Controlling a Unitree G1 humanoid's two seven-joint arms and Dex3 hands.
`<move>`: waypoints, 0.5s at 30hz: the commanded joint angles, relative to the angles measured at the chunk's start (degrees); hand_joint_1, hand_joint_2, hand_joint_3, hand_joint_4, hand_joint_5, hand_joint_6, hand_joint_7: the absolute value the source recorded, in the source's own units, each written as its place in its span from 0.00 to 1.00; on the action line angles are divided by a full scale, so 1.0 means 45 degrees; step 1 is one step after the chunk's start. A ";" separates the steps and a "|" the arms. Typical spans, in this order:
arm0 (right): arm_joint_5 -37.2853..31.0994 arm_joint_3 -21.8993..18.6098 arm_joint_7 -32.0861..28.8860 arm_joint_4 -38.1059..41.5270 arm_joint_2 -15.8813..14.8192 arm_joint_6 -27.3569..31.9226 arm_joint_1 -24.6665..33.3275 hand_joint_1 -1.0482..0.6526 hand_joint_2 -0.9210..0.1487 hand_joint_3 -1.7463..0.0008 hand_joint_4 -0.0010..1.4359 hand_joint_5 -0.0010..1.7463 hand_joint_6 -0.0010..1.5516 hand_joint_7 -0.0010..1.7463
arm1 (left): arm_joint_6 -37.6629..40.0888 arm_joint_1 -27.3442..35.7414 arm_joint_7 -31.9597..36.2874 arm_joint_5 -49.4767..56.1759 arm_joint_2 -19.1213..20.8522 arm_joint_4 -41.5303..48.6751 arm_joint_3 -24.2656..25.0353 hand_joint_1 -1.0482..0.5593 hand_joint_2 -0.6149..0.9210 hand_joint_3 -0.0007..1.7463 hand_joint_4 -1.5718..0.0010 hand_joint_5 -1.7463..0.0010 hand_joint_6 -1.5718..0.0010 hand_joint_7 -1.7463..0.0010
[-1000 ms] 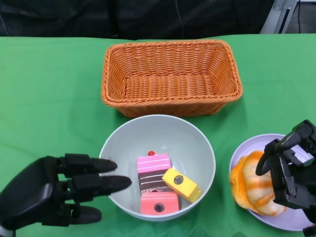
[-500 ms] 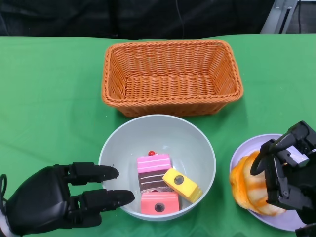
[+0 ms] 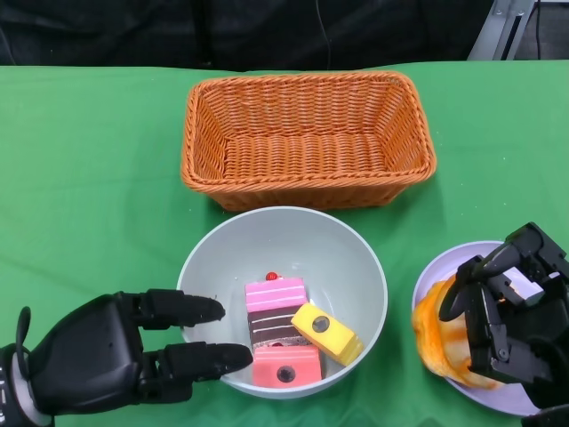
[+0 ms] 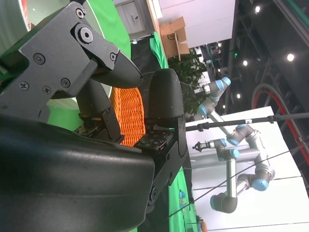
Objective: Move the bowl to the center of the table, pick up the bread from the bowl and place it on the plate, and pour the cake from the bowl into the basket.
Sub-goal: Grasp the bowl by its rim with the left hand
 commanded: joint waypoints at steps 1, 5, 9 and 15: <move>0.0052 -0.0001 -0.0119 -0.0216 0.0078 -0.0095 0.0153 0.51 0.56 0.20 0.53 1.00 0.40 0.88 | 0.0034 -0.0213 -0.0436 -0.0417 0.0383 -0.0154 -0.0248 0.43 1.00 0.09 0.53 0.98 0.59 0.99; 0.0060 0.0051 -0.0063 -0.0165 0.0139 -0.0172 0.0148 0.51 0.56 0.21 0.53 1.00 0.40 0.87 | -0.0141 -0.0282 -0.1283 -0.0974 0.0464 -0.0262 -0.0351 0.43 1.00 0.11 0.52 0.98 0.57 0.99; -0.0067 0.0124 -0.0115 -0.0137 0.0246 -0.0308 0.0170 0.52 0.55 0.21 0.53 1.00 0.41 0.87 | -0.0515 -0.0501 -0.2393 -0.1562 0.0471 -0.0213 -0.0405 0.43 1.00 0.11 0.50 0.97 0.56 0.98; -0.0426 0.0229 -0.0169 0.0111 0.0450 -0.0824 0.0170 0.53 0.53 0.23 0.53 0.99 0.41 0.85 | -0.0895 -0.0955 -0.3526 -0.1941 0.0391 -0.0074 -0.0541 0.42 1.00 0.11 0.48 0.97 0.54 0.98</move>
